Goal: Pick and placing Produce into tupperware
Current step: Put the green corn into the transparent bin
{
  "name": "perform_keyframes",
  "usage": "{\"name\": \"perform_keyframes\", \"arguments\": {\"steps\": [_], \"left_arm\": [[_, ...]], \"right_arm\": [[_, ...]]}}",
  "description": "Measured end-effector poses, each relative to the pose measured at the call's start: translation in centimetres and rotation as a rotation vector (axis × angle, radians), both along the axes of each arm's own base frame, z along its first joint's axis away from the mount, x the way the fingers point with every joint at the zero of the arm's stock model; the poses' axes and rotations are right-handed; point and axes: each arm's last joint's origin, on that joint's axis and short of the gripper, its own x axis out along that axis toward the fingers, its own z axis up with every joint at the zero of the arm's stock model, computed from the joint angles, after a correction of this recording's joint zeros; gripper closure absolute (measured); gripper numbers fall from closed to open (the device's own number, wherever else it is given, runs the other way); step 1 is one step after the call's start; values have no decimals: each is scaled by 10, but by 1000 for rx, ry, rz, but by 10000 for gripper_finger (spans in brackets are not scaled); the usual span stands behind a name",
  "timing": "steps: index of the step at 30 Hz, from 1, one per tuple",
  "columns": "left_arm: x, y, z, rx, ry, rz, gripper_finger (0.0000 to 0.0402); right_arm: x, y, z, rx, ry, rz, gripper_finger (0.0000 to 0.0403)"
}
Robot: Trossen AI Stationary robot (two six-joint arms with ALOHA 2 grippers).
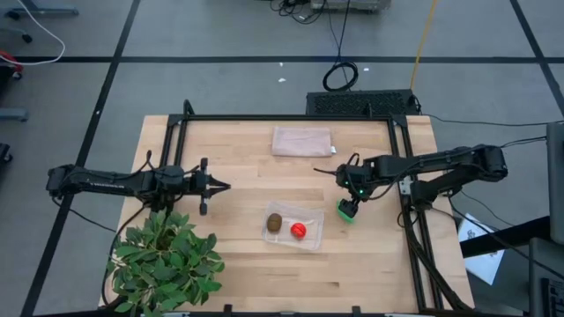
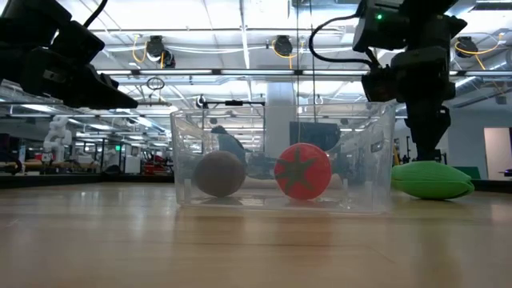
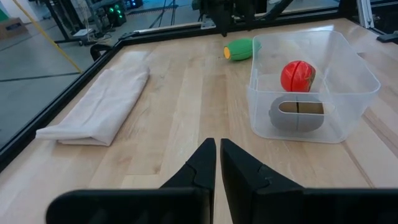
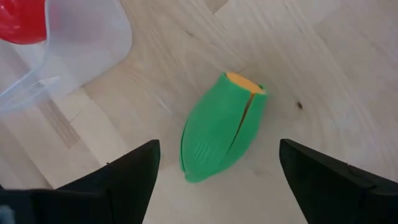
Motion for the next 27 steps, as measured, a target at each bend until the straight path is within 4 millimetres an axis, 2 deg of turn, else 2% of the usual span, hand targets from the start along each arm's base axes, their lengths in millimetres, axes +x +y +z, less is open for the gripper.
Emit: {"name": "perform_keyframes", "arguments": {"steps": [12, 27], "left_arm": [[0, 0, -1, 1, 15, 0, 373], [0, 0, -1, 2, 14, -1, 373]], "right_arm": [[2, 2, -1, 38, 7, -53, 83], [13, 7, -16, 40, 52, -47, 83]]}}
